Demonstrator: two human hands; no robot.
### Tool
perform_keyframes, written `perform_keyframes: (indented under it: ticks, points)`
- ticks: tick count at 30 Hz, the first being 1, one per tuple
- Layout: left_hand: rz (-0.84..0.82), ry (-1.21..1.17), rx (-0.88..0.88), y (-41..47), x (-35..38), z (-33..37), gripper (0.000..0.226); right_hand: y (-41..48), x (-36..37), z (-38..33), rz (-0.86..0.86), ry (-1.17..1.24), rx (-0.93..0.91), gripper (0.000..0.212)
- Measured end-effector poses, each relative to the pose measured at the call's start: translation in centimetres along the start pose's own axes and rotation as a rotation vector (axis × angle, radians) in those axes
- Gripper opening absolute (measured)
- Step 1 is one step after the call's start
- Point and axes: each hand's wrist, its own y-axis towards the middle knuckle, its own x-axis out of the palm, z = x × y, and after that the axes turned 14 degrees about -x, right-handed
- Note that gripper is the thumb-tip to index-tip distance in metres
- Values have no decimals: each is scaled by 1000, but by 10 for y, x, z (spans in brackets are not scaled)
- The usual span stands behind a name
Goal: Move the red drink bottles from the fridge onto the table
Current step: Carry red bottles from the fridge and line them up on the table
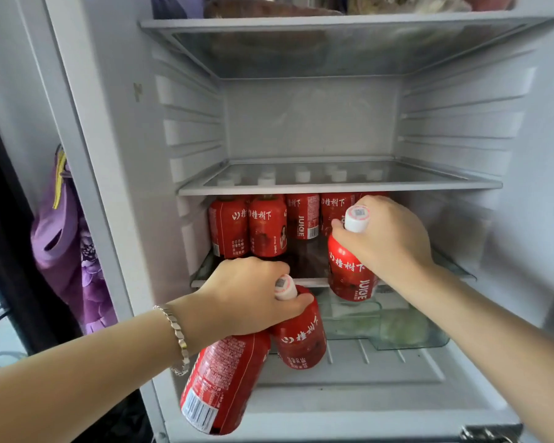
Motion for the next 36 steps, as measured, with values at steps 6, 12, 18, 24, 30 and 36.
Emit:
perform_keyframes:
  ticks: [6,12,18,24,30,36]
  points:
    - [-93,179,66,-13,-5,-6,48,-10,-16,-32,-237,-96,-233,24]
    - [-80,225,-121,-58,-17,-17,47,-30,4,-60,-453,-123,-372,19]
    - [-6,317,-440,-141,-22,-21,50,-64,13,-100,-557,4,-655,29]
    - [-30,353,-783,-257,-23,-6,45,-128,-4,-154,-623,252,-940,30]
    - [-63,456,-1088,-403,-37,22,48,-218,-38,-231,-778,434,-1256,37]
    - [-43,579,-1370,-573,-54,77,61,-338,-112,-311,-820,556,-1649,37]
